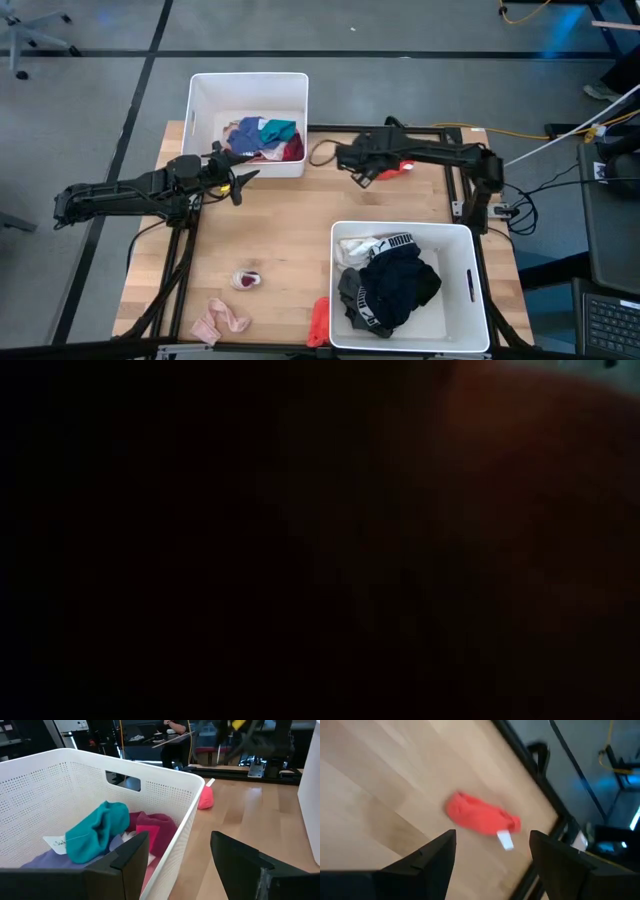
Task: Sort clothes
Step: Put the orange sock into the top white bin
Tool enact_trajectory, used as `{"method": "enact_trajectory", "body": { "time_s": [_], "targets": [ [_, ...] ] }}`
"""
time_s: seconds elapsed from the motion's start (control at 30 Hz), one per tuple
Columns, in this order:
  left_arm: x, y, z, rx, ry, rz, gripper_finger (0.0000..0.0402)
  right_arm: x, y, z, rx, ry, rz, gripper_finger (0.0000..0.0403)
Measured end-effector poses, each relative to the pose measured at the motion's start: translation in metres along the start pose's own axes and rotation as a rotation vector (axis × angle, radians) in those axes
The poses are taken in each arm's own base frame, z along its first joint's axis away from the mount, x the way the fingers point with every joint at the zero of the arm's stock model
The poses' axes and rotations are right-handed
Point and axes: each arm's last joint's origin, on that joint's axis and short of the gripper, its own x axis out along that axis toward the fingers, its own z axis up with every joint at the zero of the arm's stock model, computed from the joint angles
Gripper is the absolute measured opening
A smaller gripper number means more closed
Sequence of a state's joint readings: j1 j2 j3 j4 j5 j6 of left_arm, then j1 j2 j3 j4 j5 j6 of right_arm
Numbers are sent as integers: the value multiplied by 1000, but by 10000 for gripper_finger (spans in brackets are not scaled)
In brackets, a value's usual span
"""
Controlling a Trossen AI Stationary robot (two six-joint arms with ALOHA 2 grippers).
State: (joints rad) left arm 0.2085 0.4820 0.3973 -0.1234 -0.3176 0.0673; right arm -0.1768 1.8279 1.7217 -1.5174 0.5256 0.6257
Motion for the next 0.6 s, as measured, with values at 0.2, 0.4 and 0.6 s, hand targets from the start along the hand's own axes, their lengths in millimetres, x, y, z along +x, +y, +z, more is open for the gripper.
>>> {"method": "enact_trajectory", "body": {
  "time_s": [0.2,0.4,0.6],
  "targets": [
    [0,0,1,-2,-11,1,202,30,-7,-40,112,0,100,252],
    [0,0,0,-1,-4,0,202,67,-22,-62,303,-55,130,252],
    [0,0,0,-19,-5,0,202,117,-23,-67,439,-79,215,252]
  ]
}}
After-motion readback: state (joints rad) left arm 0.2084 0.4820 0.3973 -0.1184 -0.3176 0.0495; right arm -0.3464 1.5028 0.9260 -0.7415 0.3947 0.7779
